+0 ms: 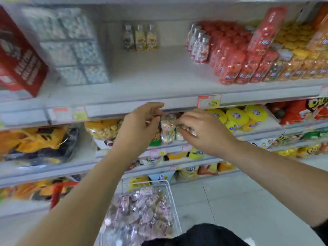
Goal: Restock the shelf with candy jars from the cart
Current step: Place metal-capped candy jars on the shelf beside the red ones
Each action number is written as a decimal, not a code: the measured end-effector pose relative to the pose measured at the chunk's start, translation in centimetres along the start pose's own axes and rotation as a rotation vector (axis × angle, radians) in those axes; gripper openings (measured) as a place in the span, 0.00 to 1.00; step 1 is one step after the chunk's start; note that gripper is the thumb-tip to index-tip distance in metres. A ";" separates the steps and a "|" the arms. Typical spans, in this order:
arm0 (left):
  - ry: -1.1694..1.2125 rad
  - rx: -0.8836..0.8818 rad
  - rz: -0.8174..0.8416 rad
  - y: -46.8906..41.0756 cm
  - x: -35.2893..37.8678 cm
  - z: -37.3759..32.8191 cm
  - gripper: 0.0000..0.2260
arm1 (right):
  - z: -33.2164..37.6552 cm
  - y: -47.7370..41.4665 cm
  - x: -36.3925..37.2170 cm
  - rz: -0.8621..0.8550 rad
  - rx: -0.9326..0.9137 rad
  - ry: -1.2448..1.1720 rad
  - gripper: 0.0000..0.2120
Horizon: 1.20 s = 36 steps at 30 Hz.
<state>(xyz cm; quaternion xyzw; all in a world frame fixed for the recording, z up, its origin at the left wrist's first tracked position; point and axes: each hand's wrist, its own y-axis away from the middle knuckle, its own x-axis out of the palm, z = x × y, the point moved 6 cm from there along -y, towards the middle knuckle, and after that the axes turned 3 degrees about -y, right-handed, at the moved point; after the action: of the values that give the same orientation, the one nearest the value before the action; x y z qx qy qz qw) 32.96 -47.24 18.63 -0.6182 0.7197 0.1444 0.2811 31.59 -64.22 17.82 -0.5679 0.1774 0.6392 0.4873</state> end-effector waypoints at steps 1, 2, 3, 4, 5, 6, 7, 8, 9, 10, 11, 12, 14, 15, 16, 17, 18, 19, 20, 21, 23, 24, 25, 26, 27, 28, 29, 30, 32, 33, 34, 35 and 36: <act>-0.006 -0.038 0.029 2.1 -0.1 1.9 0.15 | 1.0 1.4 1.9 0.020 0.040 -0.044 0.12; -0.015 -0.085 0.063 4.0 0.0 3.9 0.14 | 1.9 2.8 4.1 0.064 0.097 -0.096 0.11; -0.025 -0.137 0.103 5.9 0.2 6.1 0.14 | 2.6 4.1 6.4 0.127 0.162 -0.151 0.11; -0.041 -0.182 0.142 7.5 0.5 8.2 0.14 | 3.1 5.4 8.9 0.198 0.236 -0.202 0.10; -0.066 -0.219 0.175 9.1 0.7 10.2 0.14 | 3.6 6.7 11.2 0.271 0.302 -0.243 0.10; -0.089 -0.257 0.200 10.7 1.0 12.2 0.14 | 4.1 8.0 13.5 0.347 0.362 -0.268 0.09; -0.105 -0.298 0.224 12.2 1.3 14.2 0.13 | 4.6 9.4 15.7 0.416 0.410 -0.283 0.08; -0.110 -0.338 0.241 13.6 1.7 16.1 0.12 | 4.9 10.6 17.7 0.477 0.452 -0.296 0.08; -0.114 -0.376 0.259 15.0 2.3 18.0 0.13 | 5.1 11.8 19.6 0.539 0.491 -0.315 0.09; -0.116 -0.418 0.279 16.3 2.9 20.0 0.13 | 5.2 13.0 21.5 0.603 0.537 -0.337 0.10; -0.116 -0.464 0.304 17.6 3.8 22.0 0.14 | 5.2 14.4 23.4 0.655 0.573 -0.357 0.10; -0.118 -0.504 0.326 18.8 4.7 24.0 0.14 | 5.2 15.5 25.2 0.701 0.601 -0.370 0.10; -0.132 -0.572 0.363 21.1 6.8 27.8 0.15 | 5.2 17.6 29.1 0.786 0.639 -0.394 0.11; -0.130 -0.602 0.385 22.3 8.0 29.8 0.15 | 5.0 18.5 31.1 0.822 0.645 -0.394 0.11; -0.123 -0.633 0.420 23.5 9.5 31.8 0.16 | 4.9 19.3 33.2 0.860 0.645 -0.387 0.12; -0.118 -0.671 0.471 24.8 11.0 33.7 0.17 | 4.7 20.3 35.5 0.893 0.644 -0.387 0.13; -0.128 -0.701 0.527 25.9 12.6 35.4 0.19 | 4.6 20.9 37.3 0.921 0.649 -0.389 0.14; -0.147 -0.722 0.583 27.0 14.2 37.0 0.21 | 4.4 21.4 39.2 0.936 0.651 -0.393 0.16; -0.167 -0.728 0.631 27.9 15.7 38.4 0.24 | 4.3 22.0 41.1 0.950 0.651 -0.396 0.19; -0.181 -0.728 0.674 28.7 17.2 39.7 0.26 | 4.2 22.4 42.8 0.949 0.638 -0.407 0.21; -0.199 -0.723 0.747 29.8 20.0 41.8 0.32 | 4.5 23.0 45.7 0.968 0.576 -0.360 0.22; -0.211 -0.725 0.774 30.3 21.3 42.8 0.34 | 5.0 23.1 46.8 0.984 0.509 -0.291 0.22; -0.227 -0.739 0.790 30.7 22.3 43.8 0.36 | 5.5 23.3 47.8 0.989 0.418 -0.201 0.23; -0.242 -0.760 0.793 31.0 23.0 44.8 0.38 | 6.1 23.3 48.8 0.980 0.313 -0.102 0.25; -0.257 -0.779 0.782 31.2 23.5 45.6 0.39 | 6.5 23.4 49.8 0.965 0.242 -0.031 0.25; -0.269 -0.789 0.761 31.3 23.9 46.2 0.39 | 6.7 23.4 50.8 0.960 0.215 0.010 0.26; -0.282 -0.786 0.738 31.2 24.0 46.5 0.38 | 6.7 23.3 51.4 0.942 0.204 0.035 0.25; -0.292 -0.778 0.716 31.1 24.1 46.8 0.37 | 6.8 23.2 51.9 0.934 0.202 0.061 0.26; -0.303 -0.773 0.698 30.9 24.2 46.9 0.36 | 7.0 22.6 51.9 0.938 0.187 0.132 0.25; -0.312 -0.772 0.708 30.8 24.2 46.8 0.36 | 7.2 22.2 52.0 0.926 0.149 0.165 0.24; -0.322 -0.769 0.726 30.7 24.1 46.6 0.36 | 7.3 22.1 51.9 0.936 0.133 0.180 0.23; -0.323 -0.767 0.744 30.7 23.9 46.3 0.36 | 7.5 21.9 51.9 0.945 0.133 0.172 0.22; -0.317 -0.768 0.761 30.7 23.6 46.0 0.35 | 7.6 21.7 51.5 0.941 0.151 0.144 0.21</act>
<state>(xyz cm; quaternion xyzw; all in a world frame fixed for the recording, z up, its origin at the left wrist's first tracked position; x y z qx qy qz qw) 11.75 -34.86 -36.20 -0.3435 0.7367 0.5784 0.0687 15.72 -46.61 -33.32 -0.4318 0.4945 0.7346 0.1714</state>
